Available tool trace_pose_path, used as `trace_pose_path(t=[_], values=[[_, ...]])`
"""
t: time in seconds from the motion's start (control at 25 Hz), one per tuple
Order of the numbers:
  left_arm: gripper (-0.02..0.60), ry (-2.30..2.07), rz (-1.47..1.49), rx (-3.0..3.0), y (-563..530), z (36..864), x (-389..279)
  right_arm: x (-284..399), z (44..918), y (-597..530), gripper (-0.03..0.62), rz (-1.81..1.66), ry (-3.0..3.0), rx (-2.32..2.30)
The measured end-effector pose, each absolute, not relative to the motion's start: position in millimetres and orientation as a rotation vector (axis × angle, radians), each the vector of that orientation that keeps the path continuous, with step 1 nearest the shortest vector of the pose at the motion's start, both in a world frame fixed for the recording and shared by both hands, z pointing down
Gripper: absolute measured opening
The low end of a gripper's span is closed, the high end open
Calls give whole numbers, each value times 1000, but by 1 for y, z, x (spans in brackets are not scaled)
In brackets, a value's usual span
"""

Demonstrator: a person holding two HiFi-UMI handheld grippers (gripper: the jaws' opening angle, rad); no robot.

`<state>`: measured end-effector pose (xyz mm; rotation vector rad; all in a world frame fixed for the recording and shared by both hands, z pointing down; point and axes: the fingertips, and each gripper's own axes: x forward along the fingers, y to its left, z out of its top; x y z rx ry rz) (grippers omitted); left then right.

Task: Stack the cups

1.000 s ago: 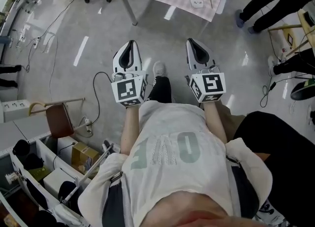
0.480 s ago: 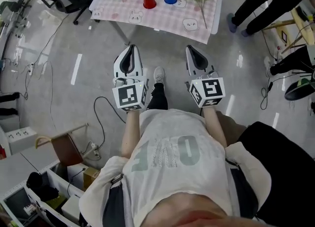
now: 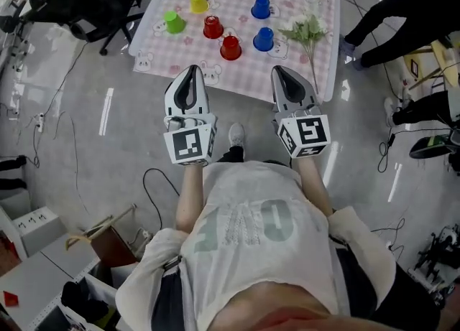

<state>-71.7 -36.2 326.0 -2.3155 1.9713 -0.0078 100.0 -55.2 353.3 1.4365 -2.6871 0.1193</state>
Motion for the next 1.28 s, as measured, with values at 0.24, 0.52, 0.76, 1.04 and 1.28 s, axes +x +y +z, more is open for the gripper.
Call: trace_pose_path(t=[0.24, 0.52, 0.76, 1.04, 1.28], values=[[29, 1976, 10, -2317, -91, 325, -101, 72, 343, -112, 31, 100, -2680, 1450], [28, 1994, -4, -2315, -115, 336, -113, 62, 358, -134, 31, 133, -2658, 1424], [29, 2014, -8, -2279, -133, 338, -121, 57, 366, -158, 31, 144, -2675, 1405], [28, 2015, -29, -2248, -162, 334, -127, 46, 370, -186, 31, 153, -2699, 1364], [29, 2021, -59, -2254, -186, 336, -132, 45, 371, -206, 31, 179, -2696, 1349]])
